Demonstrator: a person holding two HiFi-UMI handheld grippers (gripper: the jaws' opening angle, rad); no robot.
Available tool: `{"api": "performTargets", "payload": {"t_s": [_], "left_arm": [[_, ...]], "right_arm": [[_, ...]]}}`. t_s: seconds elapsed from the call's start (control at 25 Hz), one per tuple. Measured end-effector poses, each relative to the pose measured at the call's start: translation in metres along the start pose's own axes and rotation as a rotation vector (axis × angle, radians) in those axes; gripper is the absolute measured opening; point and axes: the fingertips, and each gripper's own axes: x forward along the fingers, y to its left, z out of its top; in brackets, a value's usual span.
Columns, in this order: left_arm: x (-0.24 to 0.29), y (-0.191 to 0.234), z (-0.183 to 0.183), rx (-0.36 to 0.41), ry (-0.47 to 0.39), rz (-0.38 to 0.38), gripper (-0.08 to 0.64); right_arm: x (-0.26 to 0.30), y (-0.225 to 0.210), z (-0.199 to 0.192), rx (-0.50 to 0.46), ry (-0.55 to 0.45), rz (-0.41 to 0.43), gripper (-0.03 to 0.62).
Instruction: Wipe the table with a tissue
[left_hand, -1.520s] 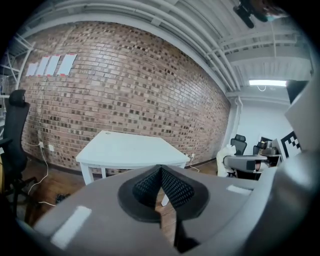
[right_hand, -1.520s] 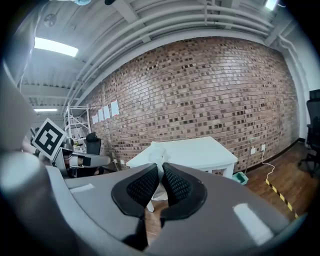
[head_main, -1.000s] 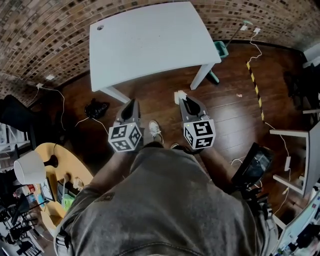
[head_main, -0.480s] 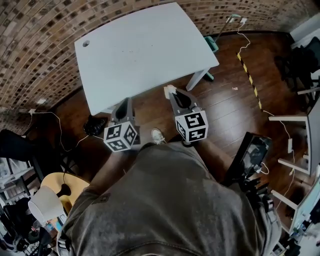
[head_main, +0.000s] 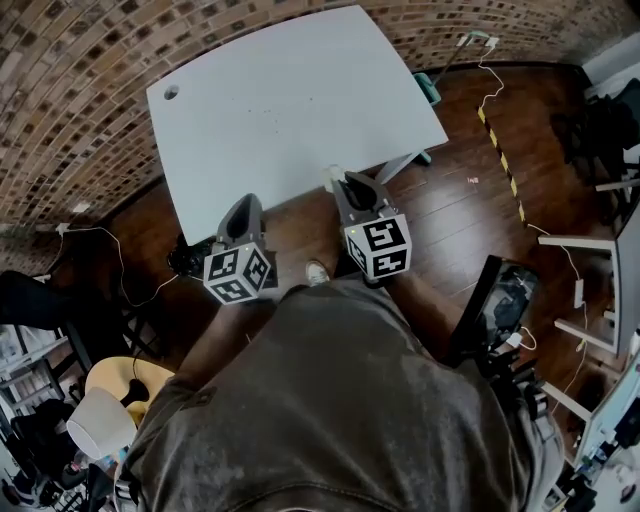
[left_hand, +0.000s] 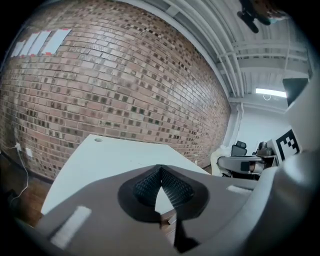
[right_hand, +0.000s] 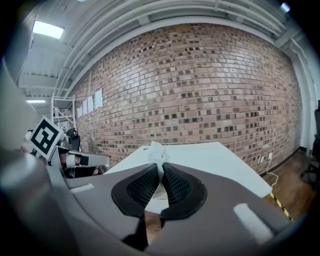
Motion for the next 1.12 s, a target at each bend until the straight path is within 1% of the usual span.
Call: {"api": "performTargets", "payload": {"t_s": [0.24, 0.44, 0.72, 0.92, 1.12], "left_arm": [[0.04, 0.01, 0.013, 0.0, 0.008, 0.034, 0.002], [0.079, 0.012, 0.025, 0.001, 0.028, 0.055, 0.002], [0.12, 0.012, 0.033, -0.004, 0.066, 0.095, 0.002], [0.145, 0.014, 0.036, -0.019, 0.082, 0.133, 0.002], [0.168, 0.022, 0.036, -0.05, 0.088, 0.203, 0.002]], "right_arm": [[0.043, -0.023, 0.012, 0.005, 0.007, 0.037, 0.037], [0.078, -0.052, 0.028, 0.01, 0.015, 0.059, 0.037], [0.121, -0.085, 0.04, 0.018, 0.048, 0.1, 0.037], [0.148, -0.106, 0.042, 0.017, 0.08, 0.132, 0.037], [0.182, -0.126, 0.04, 0.004, 0.113, 0.183, 0.037]]}}
